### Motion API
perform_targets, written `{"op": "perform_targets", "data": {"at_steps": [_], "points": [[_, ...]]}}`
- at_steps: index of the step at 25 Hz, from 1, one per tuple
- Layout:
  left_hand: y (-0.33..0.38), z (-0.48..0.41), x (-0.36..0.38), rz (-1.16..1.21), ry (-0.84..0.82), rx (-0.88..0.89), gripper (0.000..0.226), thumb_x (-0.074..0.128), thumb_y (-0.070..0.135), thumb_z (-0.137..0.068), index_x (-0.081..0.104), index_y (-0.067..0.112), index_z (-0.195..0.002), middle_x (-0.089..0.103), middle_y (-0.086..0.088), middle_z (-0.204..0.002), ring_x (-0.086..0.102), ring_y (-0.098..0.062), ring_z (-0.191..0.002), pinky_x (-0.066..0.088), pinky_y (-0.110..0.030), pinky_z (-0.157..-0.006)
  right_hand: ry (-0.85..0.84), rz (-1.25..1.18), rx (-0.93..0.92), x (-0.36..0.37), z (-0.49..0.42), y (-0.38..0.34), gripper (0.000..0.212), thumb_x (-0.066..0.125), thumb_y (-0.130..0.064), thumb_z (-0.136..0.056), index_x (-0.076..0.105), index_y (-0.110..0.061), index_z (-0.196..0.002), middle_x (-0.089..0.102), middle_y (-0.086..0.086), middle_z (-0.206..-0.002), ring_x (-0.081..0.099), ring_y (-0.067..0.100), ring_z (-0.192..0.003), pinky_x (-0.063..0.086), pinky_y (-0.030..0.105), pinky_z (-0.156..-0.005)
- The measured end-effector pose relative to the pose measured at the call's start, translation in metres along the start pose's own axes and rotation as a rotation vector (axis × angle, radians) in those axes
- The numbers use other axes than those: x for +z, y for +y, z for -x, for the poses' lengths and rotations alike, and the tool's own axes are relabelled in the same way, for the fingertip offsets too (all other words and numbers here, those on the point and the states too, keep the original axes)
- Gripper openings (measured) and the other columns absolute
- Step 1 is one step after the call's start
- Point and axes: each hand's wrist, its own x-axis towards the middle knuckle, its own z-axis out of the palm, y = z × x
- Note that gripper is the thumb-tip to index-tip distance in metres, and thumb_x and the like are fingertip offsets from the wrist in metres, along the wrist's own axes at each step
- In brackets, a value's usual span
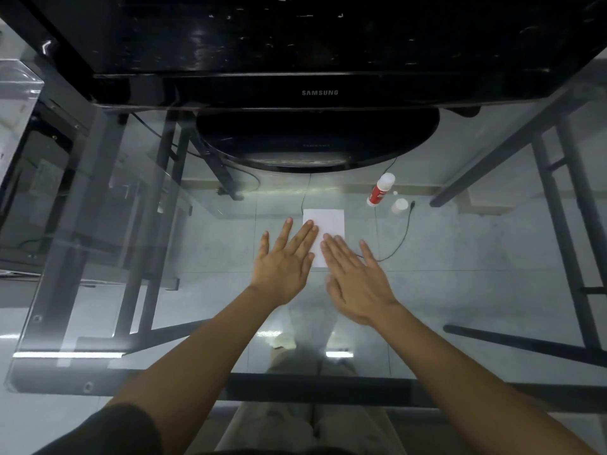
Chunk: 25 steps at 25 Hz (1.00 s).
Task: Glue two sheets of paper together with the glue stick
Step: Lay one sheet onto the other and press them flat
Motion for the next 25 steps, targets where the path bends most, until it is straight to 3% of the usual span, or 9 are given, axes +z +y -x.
{"op": "perform_targets", "data": {"at_steps": [5,9,13,17,21,25], "points": [[0.001,-0.001,0.001,0.013,0.002,-0.009,0.052,0.002,0.045,-0.095,-0.032,0.033,-0.132,-0.034,0.015,-0.139,-0.033,-0.016,-0.131,-0.009,-0.048,-0.110,0.027,0.004,0.165,-0.006,-0.002,0.006,0.058,0.011,-0.039,-0.095,-0.014,-0.017,-0.143,-0.009,0.001,-0.157,-0.014,0.016,-0.142,-0.020,0.042,-0.108],[-0.001,-0.001,0.002,-0.007,0.006,-0.003,0.053,0.001,0.047,-0.094,-0.034,0.033,-0.132,-0.038,0.015,-0.137,-0.034,-0.017,-0.131,-0.009,-0.048,-0.109,0.005,0.010,0.083,-0.001,-0.001,-0.009,0.057,0.008,-0.038,-0.095,-0.015,-0.019,-0.143,-0.008,0.000,-0.158,-0.018,0.016,-0.140,-0.024,0.042,-0.106],[-0.001,-0.002,0.002,0.006,0.012,-0.009,0.053,0.001,0.047,-0.094,-0.032,0.034,-0.133,-0.037,0.016,-0.137,-0.036,-0.016,-0.129,-0.011,-0.047,-0.108,0.035,-0.023,0.230,-0.005,-0.010,0.004,0.057,0.011,-0.037,-0.096,-0.017,-0.018,-0.142,-0.011,0.000,-0.157,-0.015,0.017,-0.143,-0.020,0.043,-0.109],[-0.003,-0.002,0.004,0.008,0.011,-0.002,0.053,-0.001,0.048,-0.093,-0.036,0.035,-0.130,-0.037,0.016,-0.138,-0.035,-0.016,-0.130,-0.010,-0.047,-0.109,0.036,-0.005,0.121,-0.004,-0.014,0.002,0.057,0.014,-0.035,-0.096,-0.015,-0.019,-0.142,-0.007,-0.001,-0.158,-0.016,0.014,-0.141,-0.018,0.042,-0.109],[-0.003,-0.002,0.004,0.013,0.017,0.001,0.052,-0.002,0.048,-0.093,-0.036,0.035,-0.131,-0.034,0.016,-0.139,-0.034,-0.016,-0.131,-0.010,-0.047,-0.109,0.061,-0.025,0.210,-0.007,-0.019,0.008,0.058,0.016,-0.034,-0.096,-0.010,-0.019,-0.145,-0.006,-0.002,-0.158,-0.011,0.016,-0.144,-0.016,0.042,-0.111],[-0.003,-0.001,0.004,0.025,0.018,0.000,0.052,-0.003,0.047,-0.093,-0.038,0.036,-0.128,-0.034,0.018,-0.139,-0.033,-0.015,-0.131,-0.010,-0.047,-0.108,0.072,-0.030,0.173,-0.006,-0.030,0.004,0.057,0.017,-0.032,-0.096,-0.007,-0.019,-0.146,-0.004,-0.002,-0.159,-0.013,0.015,-0.143,-0.014,0.043,-0.111]]}}
